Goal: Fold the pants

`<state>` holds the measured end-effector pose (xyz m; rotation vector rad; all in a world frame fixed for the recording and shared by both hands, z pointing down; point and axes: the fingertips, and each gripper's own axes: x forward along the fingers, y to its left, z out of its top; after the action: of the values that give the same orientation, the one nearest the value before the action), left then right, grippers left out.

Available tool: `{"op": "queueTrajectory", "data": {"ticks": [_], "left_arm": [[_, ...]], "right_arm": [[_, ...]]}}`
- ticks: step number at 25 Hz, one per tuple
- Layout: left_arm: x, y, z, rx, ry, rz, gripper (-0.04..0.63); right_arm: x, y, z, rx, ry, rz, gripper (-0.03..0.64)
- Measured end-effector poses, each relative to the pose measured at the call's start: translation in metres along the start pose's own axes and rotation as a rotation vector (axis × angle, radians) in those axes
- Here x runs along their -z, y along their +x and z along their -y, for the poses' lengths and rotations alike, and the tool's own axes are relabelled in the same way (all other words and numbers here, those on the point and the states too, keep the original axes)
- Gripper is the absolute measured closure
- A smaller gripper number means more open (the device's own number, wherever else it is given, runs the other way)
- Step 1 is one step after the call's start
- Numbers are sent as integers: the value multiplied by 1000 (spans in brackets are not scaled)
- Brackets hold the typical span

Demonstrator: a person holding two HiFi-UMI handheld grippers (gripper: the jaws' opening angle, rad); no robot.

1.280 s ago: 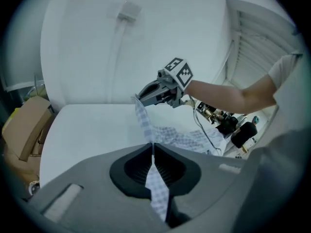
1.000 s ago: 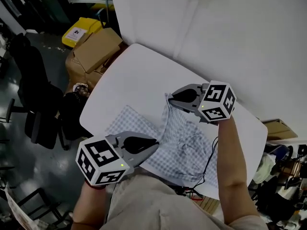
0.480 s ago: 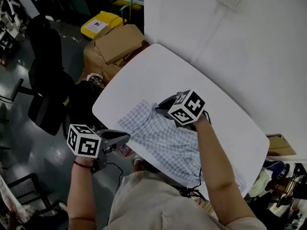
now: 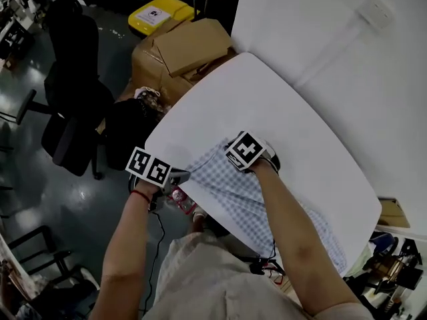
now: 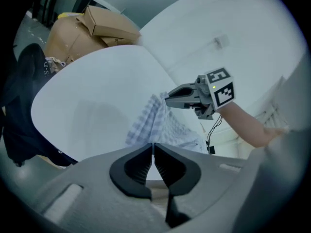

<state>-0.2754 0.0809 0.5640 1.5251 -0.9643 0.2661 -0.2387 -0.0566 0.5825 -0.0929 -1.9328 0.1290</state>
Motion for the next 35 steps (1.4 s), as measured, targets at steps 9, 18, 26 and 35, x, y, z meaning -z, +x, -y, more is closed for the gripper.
{"op": "queueTrajectory", "data": {"ticks": [9,18,26,35], "left_arm": [[2,23,-32,-163,89,-128,571],[0,6,-39,-335,178,-67,555],[-16,24,-42,-395,295,-51,448],[-11,36,-43,-525,427,-98,474]], "right_arm": [[5,26,6,83,80,-32,591],[4,20,10,57,110,41,490],[15,17,24,-39,122,49,427],[13,28,4,45,15,57,478]]}}
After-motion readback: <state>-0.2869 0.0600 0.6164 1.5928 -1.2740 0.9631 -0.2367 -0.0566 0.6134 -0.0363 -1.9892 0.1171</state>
